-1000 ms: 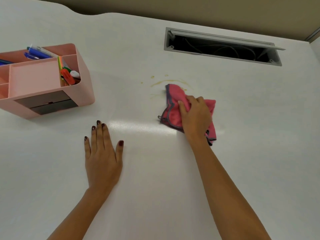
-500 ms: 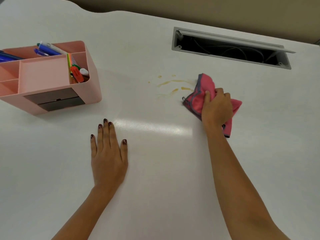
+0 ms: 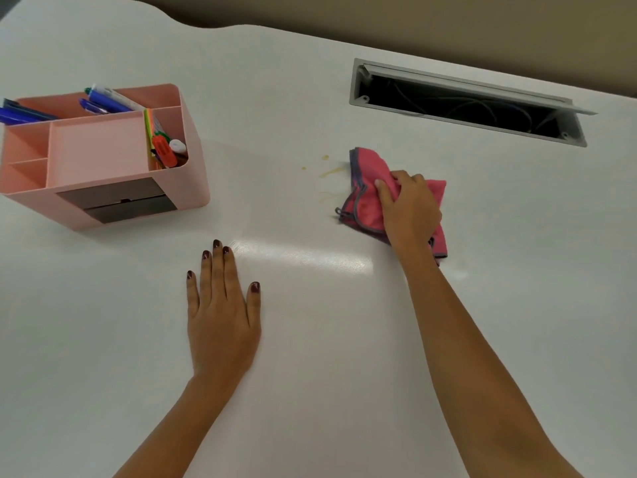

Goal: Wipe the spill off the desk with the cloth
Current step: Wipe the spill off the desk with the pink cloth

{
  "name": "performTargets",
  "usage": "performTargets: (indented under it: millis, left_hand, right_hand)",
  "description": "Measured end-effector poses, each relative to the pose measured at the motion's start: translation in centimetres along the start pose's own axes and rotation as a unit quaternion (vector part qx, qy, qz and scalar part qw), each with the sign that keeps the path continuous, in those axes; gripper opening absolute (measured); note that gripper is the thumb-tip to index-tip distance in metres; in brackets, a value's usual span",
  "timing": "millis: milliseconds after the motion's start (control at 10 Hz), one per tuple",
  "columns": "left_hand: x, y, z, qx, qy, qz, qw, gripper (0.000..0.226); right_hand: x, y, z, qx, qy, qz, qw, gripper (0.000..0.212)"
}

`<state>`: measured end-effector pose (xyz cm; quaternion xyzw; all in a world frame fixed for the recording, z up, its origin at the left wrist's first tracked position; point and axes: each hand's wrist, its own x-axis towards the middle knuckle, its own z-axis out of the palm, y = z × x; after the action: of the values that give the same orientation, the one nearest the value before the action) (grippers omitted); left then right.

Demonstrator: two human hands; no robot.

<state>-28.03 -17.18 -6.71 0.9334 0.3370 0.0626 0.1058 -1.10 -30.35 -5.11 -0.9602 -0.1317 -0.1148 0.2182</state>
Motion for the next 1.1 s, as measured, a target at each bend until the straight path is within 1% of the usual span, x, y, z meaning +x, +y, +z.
performTargets:
  millis: [100, 200, 300, 400, 500, 600, 700, 800, 900, 1000, 1100]
  left_hand:
    - [0.0, 0.0, -0.1, -0.001, 0.001, 0.000, 1.000, 0.063]
    - [0.0, 0.0, -0.1, 0.000, 0.000, 0.000, 1.000, 0.063]
    - [0.0, 0.0, -0.1, 0.004, -0.002, -0.001, 1.000, 0.063]
    - [0.0, 0.1, -0.1, 0.002, 0.000, -0.001, 1.000, 0.063]
    - [0.0, 0.1, -0.2, -0.001, 0.000, 0.000, 1.000, 0.063]
    - [0.0, 0.1, -0.2, -0.002, 0.000, -0.001, 1.000, 0.063]
    - [0.1, 0.1, -0.1, -0.001, 0.001, -0.001, 1.000, 0.063]
    - [0.1, 0.0, -0.1, -0.002, -0.001, -0.001, 1.000, 0.063]
    - [0.0, -0.1, -0.1, 0.002, -0.002, -0.001, 1.000, 0.063]
    - [0.1, 0.0, 0.0, 0.001, 0.000, 0.001, 1.000, 0.063]
    - [0.1, 0.0, 0.0, -0.004, 0.002, -0.001, 1.000, 0.063]
  right_hand:
    - [0.9, 1.3, -0.5, -0.011, 0.023, 0.062, 0.998, 0.040]
    - [3.2, 1.2, -0.4, -0.020, 0.022, 0.107, 0.994, 0.040]
    - [5.1, -0.2, 0.1, -0.021, -0.005, 0.088, 0.996, 0.041]
    - [5.5, -2.0, 0.9, -0.004, -0.038, 0.044, 0.998, 0.040]
    - [3.3, -4.2, 1.4, 0.014, -0.063, -0.025, 0.998, 0.038]
    - [-0.6, -5.4, 1.5, 0.022, -0.081, -0.094, 0.992, 0.038]
    - [-4.4, -5.1, 0.7, 0.054, -0.086, -0.128, 0.987, 0.037]
    - [-6.6, -3.3, -0.5, 0.046, -0.065, -0.106, 0.991, 0.036]
    - [-6.1, -1.6, -1.1, 0.029, -0.028, -0.031, 0.999, 0.035]
    - [-3.5, -1.2, -0.7, 0.012, 0.007, 0.038, 0.999, 0.038]
    - [-0.1, -2.0, 0.4, -0.010, 0.018, 0.074, 0.997, 0.041]
